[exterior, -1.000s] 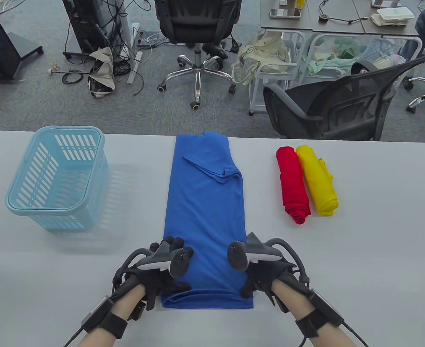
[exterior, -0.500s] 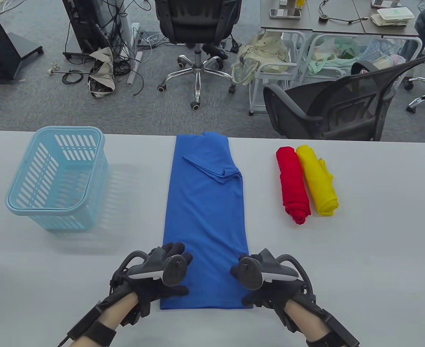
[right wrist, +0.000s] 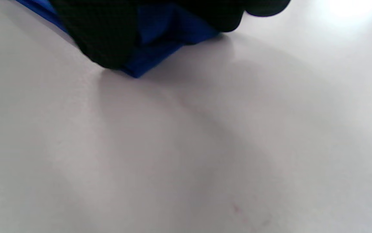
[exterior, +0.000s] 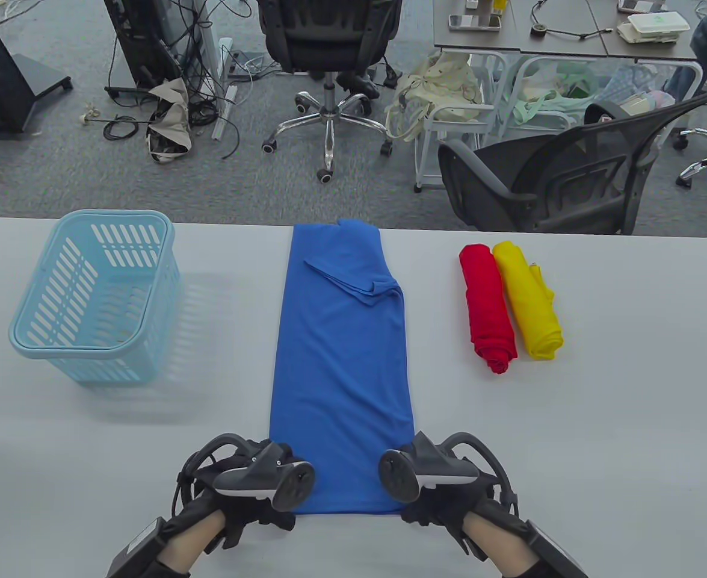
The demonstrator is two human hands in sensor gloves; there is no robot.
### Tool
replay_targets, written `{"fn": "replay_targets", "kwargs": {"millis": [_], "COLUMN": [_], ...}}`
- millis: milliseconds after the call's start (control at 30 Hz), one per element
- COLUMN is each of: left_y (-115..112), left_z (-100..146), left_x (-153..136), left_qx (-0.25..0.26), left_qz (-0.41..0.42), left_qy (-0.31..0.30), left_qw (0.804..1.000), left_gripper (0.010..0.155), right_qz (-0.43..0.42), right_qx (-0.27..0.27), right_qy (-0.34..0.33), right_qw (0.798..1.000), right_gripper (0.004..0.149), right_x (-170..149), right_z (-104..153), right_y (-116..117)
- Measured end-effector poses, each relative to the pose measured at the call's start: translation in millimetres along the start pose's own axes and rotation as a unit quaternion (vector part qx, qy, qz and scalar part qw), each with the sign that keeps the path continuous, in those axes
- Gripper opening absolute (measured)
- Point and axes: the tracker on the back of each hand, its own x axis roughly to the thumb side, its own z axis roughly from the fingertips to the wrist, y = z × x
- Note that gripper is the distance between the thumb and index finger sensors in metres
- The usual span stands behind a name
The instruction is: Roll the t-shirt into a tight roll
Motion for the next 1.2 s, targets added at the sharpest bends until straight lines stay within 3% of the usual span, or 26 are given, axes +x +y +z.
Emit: {"fn": "replay_targets", "kwargs": {"millis": [67,167,300,567,700,833,1033,1067,1133,1200], "left_y": [1.8,2.5,1.5,6.7,24.2,34.8,32.7,29.8,24.5,19.8], "left_z": [-1.6,-3.7,-9.6,-4.5,13.8,24.7,25.0,22.5,17.4,11.7], "left_x": [6.3,5.5,0.9,-20.6,-36.7,-45.3,-57.0,-61.4,-68.6,-75.9], "left_qx": [-0.002,0.002,0.061,0.095,0.178,0.224,0.276,0.287,0.287,0.276], "left_qz": [-0.038,-0.022,-0.010,0.077,0.133,0.174,0.274,0.305,0.368,0.395], "left_qy": [0.002,0.004,0.023,0.039,0.060,0.060,0.009,-0.006,-0.017,-0.019], "left_qw": [0.999,1.000,0.998,0.992,0.973,0.957,0.921,0.908,0.884,0.876], "left_gripper": [0.090,0.080,0.053,0.056,0.047,0.044,0.043,0.043,0.043,0.043], "right_qz": [0.010,0.045,0.083,0.014,-0.038,-0.104,-0.219,-0.246,-0.276,-0.293], "right_qx": [-0.002,-0.025,-0.060,-0.078,-0.136,-0.171,-0.178,-0.176,-0.176,-0.179], "right_qy": [0.003,0.019,0.036,0.046,0.051,0.037,-0.011,-0.026,-0.038,-0.028], "right_qw": [1.000,0.999,0.994,0.996,0.989,0.979,0.959,0.953,0.944,0.939], "right_gripper": [0.070,0.068,0.058,0.042,0.038,0.040,0.042,0.042,0.042,0.041], "right_x": [4.1,12.0,18.9,-4.4,-19.0,-28.6,-41.0,-43.2,-46.1,-48.7], "right_z": [-0.1,-0.8,-7.4,-4.6,15.8,30.7,32.0,29.5,26.4,22.1], "right_y": [0.7,2.9,1.6,-10.8,-34.1,-46.5,-42.4,-39.8,-37.7,-37.6]}}
